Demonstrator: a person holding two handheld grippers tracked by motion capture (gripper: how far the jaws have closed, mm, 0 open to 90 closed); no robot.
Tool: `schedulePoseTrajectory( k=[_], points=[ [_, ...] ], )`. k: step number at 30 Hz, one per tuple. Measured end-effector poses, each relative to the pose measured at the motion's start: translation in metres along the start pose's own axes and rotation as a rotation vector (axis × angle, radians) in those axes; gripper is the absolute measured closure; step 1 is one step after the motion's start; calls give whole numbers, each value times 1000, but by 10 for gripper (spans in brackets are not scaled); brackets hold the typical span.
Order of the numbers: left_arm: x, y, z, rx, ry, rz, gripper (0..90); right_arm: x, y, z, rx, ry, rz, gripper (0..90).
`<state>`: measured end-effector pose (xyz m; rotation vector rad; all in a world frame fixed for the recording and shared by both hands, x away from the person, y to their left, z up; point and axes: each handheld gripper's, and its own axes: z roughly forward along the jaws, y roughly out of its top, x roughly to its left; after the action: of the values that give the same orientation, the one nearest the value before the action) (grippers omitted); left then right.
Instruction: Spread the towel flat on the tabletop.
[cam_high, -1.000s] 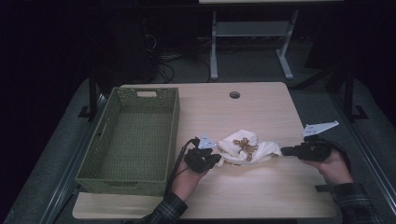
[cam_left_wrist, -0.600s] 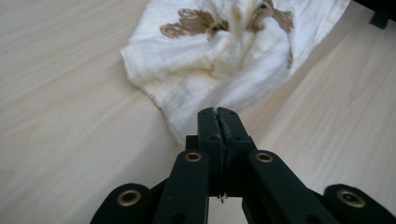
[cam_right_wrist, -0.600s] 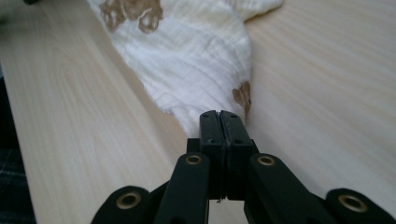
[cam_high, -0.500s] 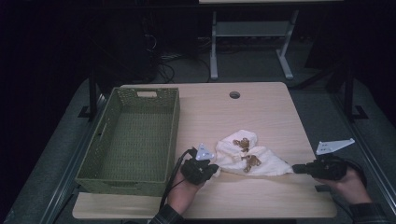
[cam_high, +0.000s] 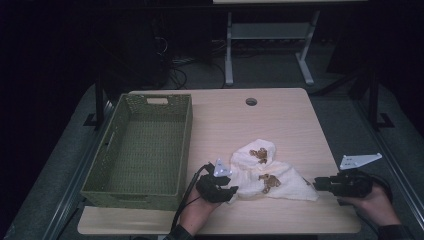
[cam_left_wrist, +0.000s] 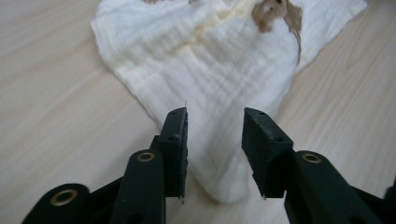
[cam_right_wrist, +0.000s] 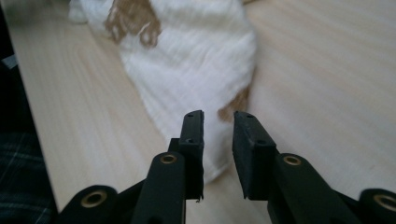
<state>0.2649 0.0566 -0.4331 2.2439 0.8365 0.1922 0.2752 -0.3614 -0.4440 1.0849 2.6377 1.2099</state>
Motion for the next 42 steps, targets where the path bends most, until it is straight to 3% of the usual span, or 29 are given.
schedulePoseTrajectory(
  k=[6,13,18,23,36,42],
  points=[
    [11,19,11,-16,-2,13,559,-6,19,10,-25,-21,-1,685],
    [22,40,32,-24,-10,44,524,-11,59,32,-70,-5,-25,674],
    [25,43,38,-25,-14,60,503,-13,78,45,-87,10,-44,676],
    [24,38,39,-21,-16,70,486,-20,101,71,-76,12,-37,679],
    [21,30,40,-35,-20,89,454,-32,108,122,56,16,-20,683],
    [22,28,39,-40,-17,89,453,-36,108,128,63,-12,-33,881]
  ],
)
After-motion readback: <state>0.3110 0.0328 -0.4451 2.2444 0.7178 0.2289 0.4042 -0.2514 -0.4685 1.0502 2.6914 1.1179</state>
